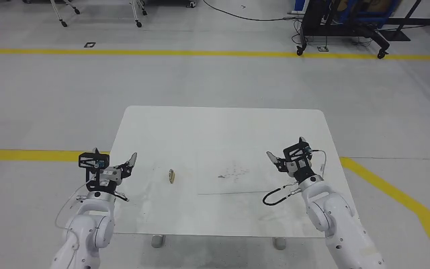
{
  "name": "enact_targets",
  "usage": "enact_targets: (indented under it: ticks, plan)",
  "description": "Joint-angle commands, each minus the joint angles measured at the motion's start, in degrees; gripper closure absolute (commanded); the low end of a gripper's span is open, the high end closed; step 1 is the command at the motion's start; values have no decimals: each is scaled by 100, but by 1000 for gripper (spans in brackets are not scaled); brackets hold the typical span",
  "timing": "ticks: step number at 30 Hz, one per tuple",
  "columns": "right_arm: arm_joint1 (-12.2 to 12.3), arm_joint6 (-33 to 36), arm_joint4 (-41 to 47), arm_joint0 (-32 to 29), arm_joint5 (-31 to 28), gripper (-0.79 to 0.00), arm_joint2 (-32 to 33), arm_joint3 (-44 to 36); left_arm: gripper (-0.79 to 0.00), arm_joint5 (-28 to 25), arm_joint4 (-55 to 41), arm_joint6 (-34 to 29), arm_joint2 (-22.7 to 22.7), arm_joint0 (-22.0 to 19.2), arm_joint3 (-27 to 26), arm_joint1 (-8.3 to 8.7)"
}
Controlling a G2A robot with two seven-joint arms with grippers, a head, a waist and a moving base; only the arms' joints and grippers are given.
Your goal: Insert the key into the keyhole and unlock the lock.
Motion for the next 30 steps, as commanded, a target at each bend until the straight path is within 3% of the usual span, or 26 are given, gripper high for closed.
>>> enact_targets:
  ticks: [1, 10, 13, 20, 25, 26, 27, 28, 30]
  plan:
    - [0, -1, 1, -1, -1, -785, 0, 0, -785, 0, 0, 0, 0, 0, 0, 0]
    - [0, -1, 1, -1, -1, -785, 0, 0, -785, 0, 0, 0, 0, 0, 0, 0]
    - [-11, -141, 371, 199, -744, -785, -209, 293, -785, 0, 0, 0, 0, 0, 0, 0]
    - [-78, 197, 179, 1049, -1691, -785, -987, 1088, -785, 0, 0, 0, 0, 0, 0, 0]
    - [-82, -33, 59, 1570, -2857, -785, -1332, 1679, -785, 0, 0, 0, 0, 0, 0, 0]
    - [-82, -59, -49, 1694, -2938, -751, -1368, 1846, -785, 0, 0, 0, 0, 0, 0, 0]
    - [-85, -39, -227, 1821, -3036, -616, -1453, 1971, -785, 0, 0, 0, 0, 0, 0, 0]
    - [-87, -58, -376, 1949, -3248, -533, -1558, 2056, -785, 0, 0, 0, 0, 0, 0, 0]
    - [-83, -189, -534, 2187, -3788, -486, -1711, 2224, -785, 0, 0, 0, 0, 0, 0, 0]
